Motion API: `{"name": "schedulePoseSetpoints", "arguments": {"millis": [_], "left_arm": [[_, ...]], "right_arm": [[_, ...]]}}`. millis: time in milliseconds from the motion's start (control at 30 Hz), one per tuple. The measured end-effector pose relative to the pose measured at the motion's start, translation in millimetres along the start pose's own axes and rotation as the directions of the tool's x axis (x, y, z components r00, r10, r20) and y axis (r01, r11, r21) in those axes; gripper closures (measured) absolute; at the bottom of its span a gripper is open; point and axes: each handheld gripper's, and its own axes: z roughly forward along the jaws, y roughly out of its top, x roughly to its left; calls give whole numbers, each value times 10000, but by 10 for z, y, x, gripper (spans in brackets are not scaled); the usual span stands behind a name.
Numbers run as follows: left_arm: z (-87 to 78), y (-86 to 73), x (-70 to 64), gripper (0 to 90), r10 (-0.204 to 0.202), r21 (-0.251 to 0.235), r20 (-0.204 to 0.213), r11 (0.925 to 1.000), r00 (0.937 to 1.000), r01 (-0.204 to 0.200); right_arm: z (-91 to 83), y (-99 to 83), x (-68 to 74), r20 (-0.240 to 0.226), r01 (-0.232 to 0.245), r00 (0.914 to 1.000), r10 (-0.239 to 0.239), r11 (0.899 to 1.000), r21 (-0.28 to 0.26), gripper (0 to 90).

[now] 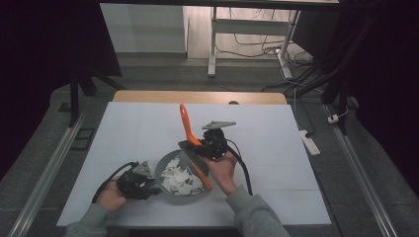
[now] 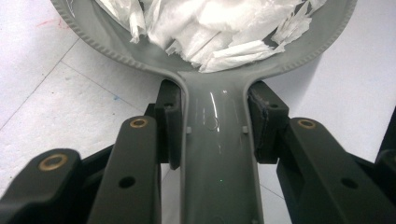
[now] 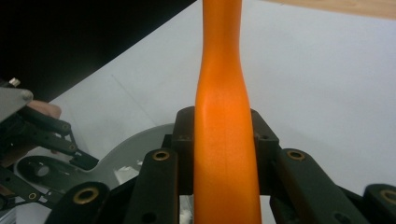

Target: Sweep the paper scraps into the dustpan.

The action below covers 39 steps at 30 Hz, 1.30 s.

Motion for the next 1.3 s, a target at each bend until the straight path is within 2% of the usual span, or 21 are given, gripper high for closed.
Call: {"name": "schedulePoseSetpoints", "arguments": {"millis": [267, 900, 1200, 1300], "left_arm": [[7, -3, -1, 618, -36, -56, 8, 10000, 10000, 36], [-12, -8, 14, 618, -130, -166, 7, 9998, 9999, 131], [-44, -17, 33, 618, -323, -376, -182, 9988, 9993, 316], [-63, -22, 42, 618, -529, -534, -263, 9972, 9983, 514]], "right_arm": [[-123, -14, -100, 490, 85, 9988, -89, 9999, 80, 702], [-279, -107, -222, 778, -28, 9970, 18, 9999, 124, 702], [-398, -140, -275, 941, -8, 9956, 1, 10000, 72, 702], [-467, -164, -304, 1059, 15, 9944, -24, 10000, 93, 702]]}}
